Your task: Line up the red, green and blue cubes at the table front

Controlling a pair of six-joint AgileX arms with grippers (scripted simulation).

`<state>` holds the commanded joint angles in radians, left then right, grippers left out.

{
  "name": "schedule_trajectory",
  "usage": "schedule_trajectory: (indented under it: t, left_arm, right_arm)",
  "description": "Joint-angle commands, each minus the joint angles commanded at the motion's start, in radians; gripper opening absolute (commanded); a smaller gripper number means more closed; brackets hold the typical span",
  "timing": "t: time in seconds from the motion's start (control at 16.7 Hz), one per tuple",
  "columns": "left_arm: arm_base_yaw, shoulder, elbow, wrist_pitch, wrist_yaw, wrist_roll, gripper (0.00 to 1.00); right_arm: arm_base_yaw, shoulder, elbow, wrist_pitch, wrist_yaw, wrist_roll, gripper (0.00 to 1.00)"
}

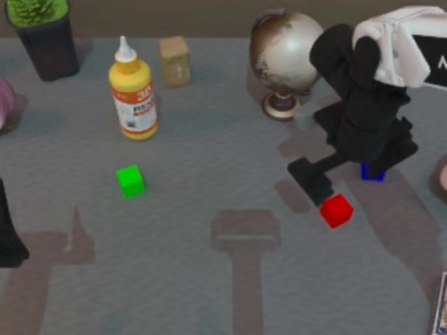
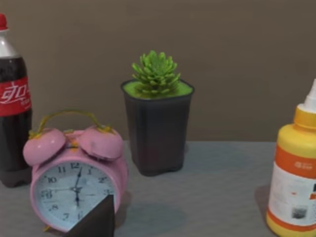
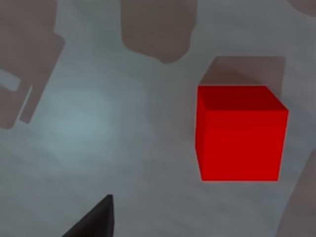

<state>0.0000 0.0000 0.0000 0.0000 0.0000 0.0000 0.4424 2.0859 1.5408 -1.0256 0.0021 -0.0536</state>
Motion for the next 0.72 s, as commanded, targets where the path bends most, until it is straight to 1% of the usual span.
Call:
schedule_trajectory:
  t: [0.36, 0.48, 0.72]
  left_arm:
    - [0.000, 0.000, 0.000, 0.000, 0.000, 0.000, 1.00]
    - [0.000, 0.000, 0.000, 0.000, 0.000, 0.000, 1.00]
    - [0.000, 0.000, 0.000, 0.000, 0.000, 0.000, 1.00]
  right_arm:
    - [-0.003, 0.007, -0.014, 0.019, 0.000, -0.001, 1.00]
    - [-0.002, 0.037, -0.043, 0.076, 0.000, -0.001, 1.00]
    - [0.000, 0.120, -0.121, 0.250, 0.001, 0.002, 1.00]
